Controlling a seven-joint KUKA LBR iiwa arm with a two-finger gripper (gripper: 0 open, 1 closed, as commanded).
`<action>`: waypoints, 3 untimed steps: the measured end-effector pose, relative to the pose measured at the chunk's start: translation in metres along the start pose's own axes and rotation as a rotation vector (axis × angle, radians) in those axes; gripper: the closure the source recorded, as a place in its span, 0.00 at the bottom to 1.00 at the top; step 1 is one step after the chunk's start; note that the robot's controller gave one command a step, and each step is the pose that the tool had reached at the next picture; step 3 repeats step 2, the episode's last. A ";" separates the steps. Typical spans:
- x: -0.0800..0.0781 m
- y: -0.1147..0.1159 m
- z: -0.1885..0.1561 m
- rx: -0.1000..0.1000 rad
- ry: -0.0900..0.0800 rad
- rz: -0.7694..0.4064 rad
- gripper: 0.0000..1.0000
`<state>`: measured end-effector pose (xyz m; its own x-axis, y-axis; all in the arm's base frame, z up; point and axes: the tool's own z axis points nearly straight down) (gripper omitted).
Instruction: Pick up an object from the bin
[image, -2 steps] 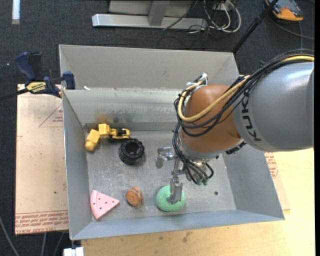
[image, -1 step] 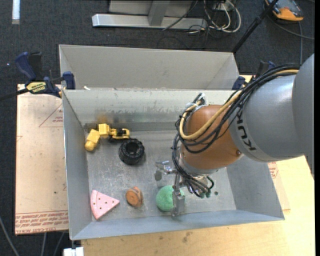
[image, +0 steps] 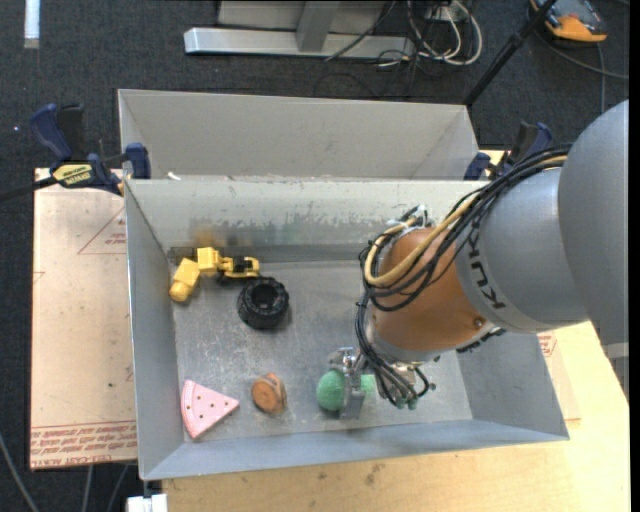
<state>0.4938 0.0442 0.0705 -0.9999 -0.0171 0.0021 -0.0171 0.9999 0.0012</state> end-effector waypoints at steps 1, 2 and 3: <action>0.000 0.000 0.000 0.000 0.000 0.000 1.00; -0.003 -0.041 -0.148 0.001 -0.004 0.006 1.00; -0.003 -0.041 -0.148 0.001 -0.004 0.006 1.00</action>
Offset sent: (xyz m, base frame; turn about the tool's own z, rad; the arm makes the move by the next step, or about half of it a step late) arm 0.0025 -0.0414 0.1479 0.0038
